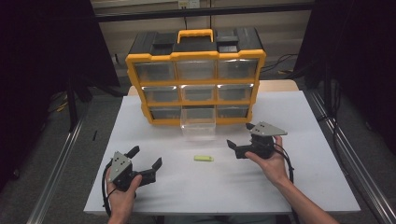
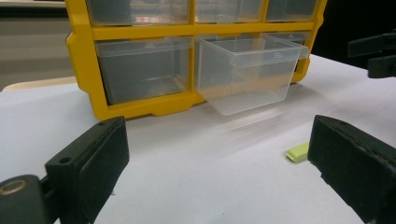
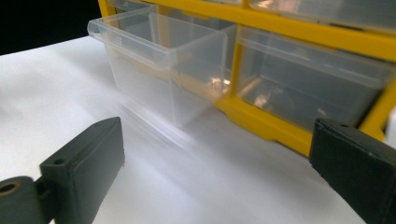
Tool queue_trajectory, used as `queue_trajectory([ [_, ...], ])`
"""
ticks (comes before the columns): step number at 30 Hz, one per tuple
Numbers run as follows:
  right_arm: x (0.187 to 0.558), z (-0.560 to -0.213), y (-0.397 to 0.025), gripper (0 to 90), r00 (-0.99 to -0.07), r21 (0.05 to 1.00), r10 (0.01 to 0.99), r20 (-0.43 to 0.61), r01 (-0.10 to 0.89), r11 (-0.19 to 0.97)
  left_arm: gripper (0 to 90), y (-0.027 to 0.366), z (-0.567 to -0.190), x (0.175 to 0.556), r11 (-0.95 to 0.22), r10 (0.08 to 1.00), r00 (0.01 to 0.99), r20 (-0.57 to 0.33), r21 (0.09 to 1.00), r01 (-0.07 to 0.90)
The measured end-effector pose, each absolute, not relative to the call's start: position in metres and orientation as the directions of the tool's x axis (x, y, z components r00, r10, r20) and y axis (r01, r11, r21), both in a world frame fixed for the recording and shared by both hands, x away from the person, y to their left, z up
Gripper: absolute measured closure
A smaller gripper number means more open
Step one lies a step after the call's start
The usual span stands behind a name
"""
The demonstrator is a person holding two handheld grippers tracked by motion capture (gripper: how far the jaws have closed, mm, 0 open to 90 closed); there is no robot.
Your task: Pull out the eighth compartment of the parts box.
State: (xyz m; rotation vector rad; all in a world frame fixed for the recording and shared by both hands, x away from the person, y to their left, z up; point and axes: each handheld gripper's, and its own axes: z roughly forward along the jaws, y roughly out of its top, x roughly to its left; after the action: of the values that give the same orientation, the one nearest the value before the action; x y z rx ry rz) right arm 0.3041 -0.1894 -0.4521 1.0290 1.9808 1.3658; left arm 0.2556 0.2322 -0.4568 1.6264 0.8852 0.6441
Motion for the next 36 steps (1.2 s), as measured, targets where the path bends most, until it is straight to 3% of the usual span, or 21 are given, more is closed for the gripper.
queue_trajectory([
  [15,0.275,-0.449,-0.234,2.6,-0.524,0.935,0.851,0.011,0.307,0.177,5.4,0.232,-0.457,0.255,-0.094,0.816,0.576,-0.051,0.971,0.219],
  [24,0.261,-0.45,-0.252,2.0,-0.485,0.942,0.874,0.024,0.304,0.143,5.9,0.229,-0.458,0.257,-0.037,0.826,0.554,-0.105,0.97,0.239],
  [26,0.257,-0.45,-0.257,2.0,-0.48,0.942,0.877,0.027,0.306,0.139,5.7,0.232,-0.458,0.257,-0.078,0.823,0.564,-0.072,0.968,0.238],
  [36,0.237,-0.451,-0.277,4.4,-0.441,0.946,0.897,0.03,0.303,0.117,5.6,0.233,-0.46,0.256,-0.074,0.822,0.564,-0.081,0.966,0.247],
])
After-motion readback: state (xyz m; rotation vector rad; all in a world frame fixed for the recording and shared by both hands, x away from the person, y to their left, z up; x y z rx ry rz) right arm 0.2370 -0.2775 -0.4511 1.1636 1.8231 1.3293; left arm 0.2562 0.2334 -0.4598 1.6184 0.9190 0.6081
